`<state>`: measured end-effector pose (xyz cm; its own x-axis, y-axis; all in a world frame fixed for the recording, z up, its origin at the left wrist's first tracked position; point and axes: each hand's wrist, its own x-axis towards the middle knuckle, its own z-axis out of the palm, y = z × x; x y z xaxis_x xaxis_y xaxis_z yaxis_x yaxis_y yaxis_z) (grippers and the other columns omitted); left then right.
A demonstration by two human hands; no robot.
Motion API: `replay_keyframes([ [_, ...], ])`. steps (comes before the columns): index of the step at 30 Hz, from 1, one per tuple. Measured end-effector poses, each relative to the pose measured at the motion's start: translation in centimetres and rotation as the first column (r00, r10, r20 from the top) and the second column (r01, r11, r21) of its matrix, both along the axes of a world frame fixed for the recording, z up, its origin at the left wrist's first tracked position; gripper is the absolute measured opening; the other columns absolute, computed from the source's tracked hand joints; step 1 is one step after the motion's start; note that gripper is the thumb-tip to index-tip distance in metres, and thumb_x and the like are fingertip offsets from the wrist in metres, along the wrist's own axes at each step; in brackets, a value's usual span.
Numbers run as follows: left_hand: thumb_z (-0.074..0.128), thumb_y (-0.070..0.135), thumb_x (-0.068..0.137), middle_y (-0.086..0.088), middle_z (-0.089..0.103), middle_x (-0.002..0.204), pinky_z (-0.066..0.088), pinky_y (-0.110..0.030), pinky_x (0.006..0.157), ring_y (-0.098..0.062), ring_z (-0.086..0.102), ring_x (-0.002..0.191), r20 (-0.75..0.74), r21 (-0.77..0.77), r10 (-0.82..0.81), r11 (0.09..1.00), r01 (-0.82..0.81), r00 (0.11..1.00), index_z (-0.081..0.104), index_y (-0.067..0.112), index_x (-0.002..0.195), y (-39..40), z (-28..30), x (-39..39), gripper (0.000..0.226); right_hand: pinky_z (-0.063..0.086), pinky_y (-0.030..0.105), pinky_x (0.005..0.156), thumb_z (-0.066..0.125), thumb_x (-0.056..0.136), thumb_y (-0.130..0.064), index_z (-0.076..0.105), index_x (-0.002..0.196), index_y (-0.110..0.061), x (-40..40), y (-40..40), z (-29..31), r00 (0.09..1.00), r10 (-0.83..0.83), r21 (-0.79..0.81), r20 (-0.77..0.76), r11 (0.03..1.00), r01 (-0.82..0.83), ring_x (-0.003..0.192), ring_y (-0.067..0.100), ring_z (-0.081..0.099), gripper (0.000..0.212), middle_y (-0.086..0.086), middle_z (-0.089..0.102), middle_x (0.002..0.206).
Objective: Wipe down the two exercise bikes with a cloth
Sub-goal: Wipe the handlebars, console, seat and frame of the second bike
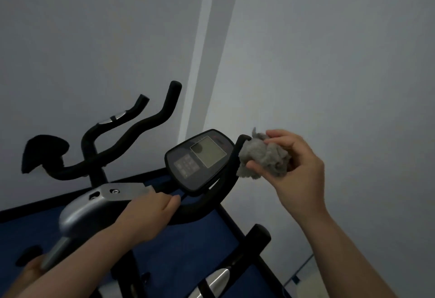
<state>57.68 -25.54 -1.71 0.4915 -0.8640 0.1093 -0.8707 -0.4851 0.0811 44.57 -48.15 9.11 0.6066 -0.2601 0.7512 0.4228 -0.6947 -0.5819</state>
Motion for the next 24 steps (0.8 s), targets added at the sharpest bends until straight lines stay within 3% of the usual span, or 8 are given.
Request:
replay_keyframes([
  [5, 0.036, 0.016, 0.099, -0.006, 0.055, 0.106, 0.049, -0.04, 0.074, -0.024, 0.056, 0.093, 0.037, 0.104, 0.025, 0.994, -0.029, 0.999, 0.043, 0.013, 0.11, -0.1, -0.3, 0.3, 0.013, 0.049, 0.016, 0.09, 0.071, 0.085, -0.036, 0.067, 0.121, -0.015, 0.5, 2.7, 0.9, 0.99, -0.032, -0.132, -0.14, 0.991, 0.013, 0.107, 0.003, 0.062, 0.042, -0.013, 0.065, 0.114],
  [8, 0.035, 0.018, 0.101, -0.006, 0.054, 0.109, 0.043, -0.036, 0.067, -0.026, 0.056, 0.096, 0.024, 0.11, 0.021, 0.994, -0.023, 0.999, 0.041, 0.013, 0.116, -0.3, -0.6, 0.2, 0.017, 0.043, 0.009, 0.091, 0.054, 0.094, -0.045, 0.053, 0.129, -0.025, 1.0, 3.9, 0.6, 0.978, -0.094, -0.204, -0.187, 0.977, 0.055, 0.112, -0.001, 0.053, 0.04, -0.011, 0.049, 0.119],
  [11, 0.033, 0.02, 0.103, -0.005, 0.052, 0.102, 0.041, -0.036, 0.065, -0.024, 0.055, 0.09, 0.011, 0.093, 0.011, 0.996, -0.012, 1.0, 0.039, 0.014, 0.111, -0.3, -0.5, 0.2, 0.011, 0.045, 0.006, 0.073, 0.052, 0.089, -0.057, 0.033, 0.115, -0.039, 1.8, 4.6, 0.1, 0.943, -0.268, -0.246, -0.197, 0.945, 0.217, 0.095, -0.004, 0.049, 0.037, -0.01, 0.036, 0.113],
  [13, 0.033, 0.02, 0.103, -0.004, 0.049, 0.098, 0.04, -0.035, 0.062, -0.024, 0.054, 0.087, 0.014, 0.092, 0.009, 0.996, -0.01, 1.0, 0.038, 0.014, 0.11, -0.2, -0.4, 0.1, 0.011, 0.041, 0.008, 0.056, 0.056, 0.085, -0.056, 0.029, 0.103, -0.038, 2.1, 4.9, -0.6, 0.889, -0.426, -0.323, -0.171, 0.876, 0.358, 0.082, -0.001, 0.046, 0.037, -0.012, 0.028, 0.108],
  [16, 0.036, 0.019, 0.102, -0.004, 0.05, 0.097, 0.038, -0.034, 0.06, -0.023, 0.054, 0.085, 0.004, 0.092, 0.005, 0.996, -0.005, 1.0, 0.038, 0.014, 0.112, -0.3, -0.4, -0.1, 0.011, 0.039, 0.009, 0.058, 0.065, 0.083, -0.05, 0.041, 0.094, -0.034, 2.2, 5.0, -1.6, 0.866, -0.495, -0.3, -0.077, 0.839, 0.453, 0.078, 0.001, 0.048, 0.031, -0.016, 0.032, 0.105],
  [20, 0.037, 0.02, 0.102, 0.003, 0.031, 0.075, 0.036, -0.034, 0.057, -0.019, 0.041, 0.072, -0.035, 0.071, 0.032, 0.997, -0.03, 0.999, 0.03, 0.017, 0.095, -0.4, 0.1, -0.2, 0.01, 0.041, 0.001, 0.069, 0.079, 0.08, -0.029, 0.066, 0.093, -0.028, 2.8, 4.6, -1.2, 0.858, -0.507, -0.264, 0.088, 0.818, 0.511, 0.083, -0.007, 0.049, 0.019, -0.016, 0.042, 0.103],
  [22, 0.038, 0.018, 0.101, -0.001, 0.042, 0.084, 0.036, -0.034, 0.057, -0.022, 0.047, 0.076, -0.005, 0.089, 0.025, 0.996, -0.024, 1.0, 0.038, 0.014, 0.106, -0.4, 0.2, -0.2, 0.006, 0.041, 0.0, 0.072, 0.08, 0.08, -0.017, 0.073, 0.099, -0.021, 2.8, 5.0, -1.8, 0.858, -0.508, -0.324, 0.078, 0.801, 0.503, 0.083, -0.004, 0.048, 0.021, -0.012, 0.045, 0.103],
  [24, 0.039, 0.015, 0.1, -0.006, 0.05, 0.097, 0.037, -0.035, 0.057, -0.024, 0.051, 0.08, 0.019, 0.098, 0.024, 0.995, -0.026, 1.0, 0.039, 0.011, 0.119, -0.4, -0.1, -0.1, 0.019, 0.045, 0.004, 0.075, 0.079, 0.081, -0.014, 0.074, 0.105, -0.02, 2.5, 5.8, -2.9, 0.861, -0.508, -0.394, 0.007, 0.791, 0.469, 0.086, 0.002, 0.051, 0.025, -0.012, 0.044, 0.105],
])
